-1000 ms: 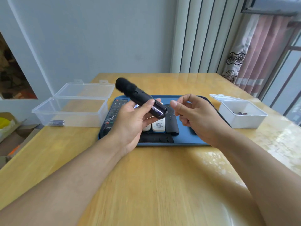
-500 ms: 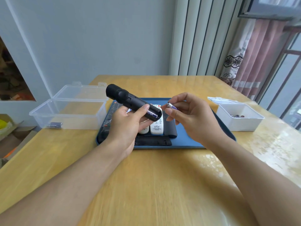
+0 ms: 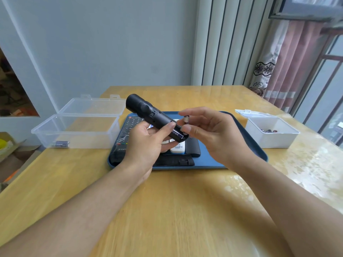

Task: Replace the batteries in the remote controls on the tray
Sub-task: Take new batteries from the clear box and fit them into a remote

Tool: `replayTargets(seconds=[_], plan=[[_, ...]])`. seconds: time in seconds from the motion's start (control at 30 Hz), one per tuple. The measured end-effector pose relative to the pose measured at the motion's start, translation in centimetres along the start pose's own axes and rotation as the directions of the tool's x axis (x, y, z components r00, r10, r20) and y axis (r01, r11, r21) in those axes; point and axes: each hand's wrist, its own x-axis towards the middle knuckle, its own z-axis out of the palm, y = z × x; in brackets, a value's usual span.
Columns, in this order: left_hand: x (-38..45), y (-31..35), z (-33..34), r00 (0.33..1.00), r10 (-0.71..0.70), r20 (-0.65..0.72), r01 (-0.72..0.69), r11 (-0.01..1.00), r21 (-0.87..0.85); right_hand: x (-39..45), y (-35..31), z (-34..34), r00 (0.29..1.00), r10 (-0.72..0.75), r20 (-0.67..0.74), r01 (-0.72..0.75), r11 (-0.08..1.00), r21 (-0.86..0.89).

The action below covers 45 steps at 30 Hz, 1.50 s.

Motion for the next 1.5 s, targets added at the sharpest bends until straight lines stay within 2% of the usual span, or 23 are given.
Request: replayTargets(seconds=[0.07,0.13,0.27,0.43,0.63,0.77,0.83,0.97,1.07,1.17,1.3,1.4,1.47,1.5], plan=[[0.0,0.0,0.0,1.000,0.002,0.021,-0.001,1.000,-0.019,-0.1,0.0,0.1,0.998,0.013,-0.069,-0.010,0.999,0.053],[-0.1,0.0,0.0,0.999,0.002,0.036,0.000,0.998,-0.055,-0.3,0.1,0.2,0.991,0.022,-0.129,-0.018,0.999,0.034],[-0.2,0.0,0.2,1.000,0.005,0.024,-0.001,0.991,-0.131,-0.5,0.2,0.4,0.974,-0.041,-0.221,-0.020,0.963,-0.270],[-0.3,0.2,0.1,1.000,-0.007,0.014,0.009,0.987,-0.160,-0.7,0.5,0.3,0.967,-0.031,-0.254,-0.057,0.941,-0.333],[-0.3,0.2,0.1,1.000,-0.007,-0.013,0.005,0.991,-0.132,-0.8,0.3,0.4,0.978,-0.137,-0.159,0.019,0.812,-0.583],[-0.1,0.3,-0.3,0.999,-0.021,-0.040,0.016,0.993,-0.121,-0.6,0.2,0.1,0.992,-0.120,-0.030,0.074,0.770,-0.633],[0.1,0.5,-0.6,0.999,-0.032,-0.009,0.031,0.996,-0.085,-0.6,0.0,0.0,0.998,-0.059,-0.032,0.031,0.826,-0.563],[0.3,1.3,-1.1,0.997,-0.023,0.078,0.025,1.000,-0.018,-0.4,-0.7,-0.3,0.981,0.174,-0.083,-0.189,0.955,-0.228],[0.3,1.7,-1.2,0.993,-0.021,0.119,0.022,1.000,-0.012,-0.2,-1.1,-0.7,0.956,0.293,-0.018,-0.292,0.956,0.016],[0.2,1.8,-1.3,0.987,-0.019,0.157,0.019,1.000,0.002,-0.2,-1.3,-0.8,0.931,0.362,0.050,-0.365,0.915,0.171],[0.1,1.5,-1.2,0.983,-0.031,0.183,0.025,0.999,0.039,-0.1,-0.6,-0.7,0.915,0.402,0.021,-0.398,0.898,0.188],[0.1,1.3,-1.1,0.988,-0.036,0.148,0.030,0.999,0.044,-0.1,-0.4,-0.5,0.914,0.404,0.020,-0.401,0.898,0.183],[0.1,1.3,-1.0,0.992,-0.031,0.121,0.027,0.999,0.034,-0.1,-0.4,-0.4,0.924,0.381,-0.016,-0.376,0.917,0.130],[0.1,1.4,-1.0,0.994,-0.022,0.104,0.020,1.000,0.022,-0.1,-0.4,-0.5,0.936,0.346,-0.057,-0.344,0.938,0.048]])
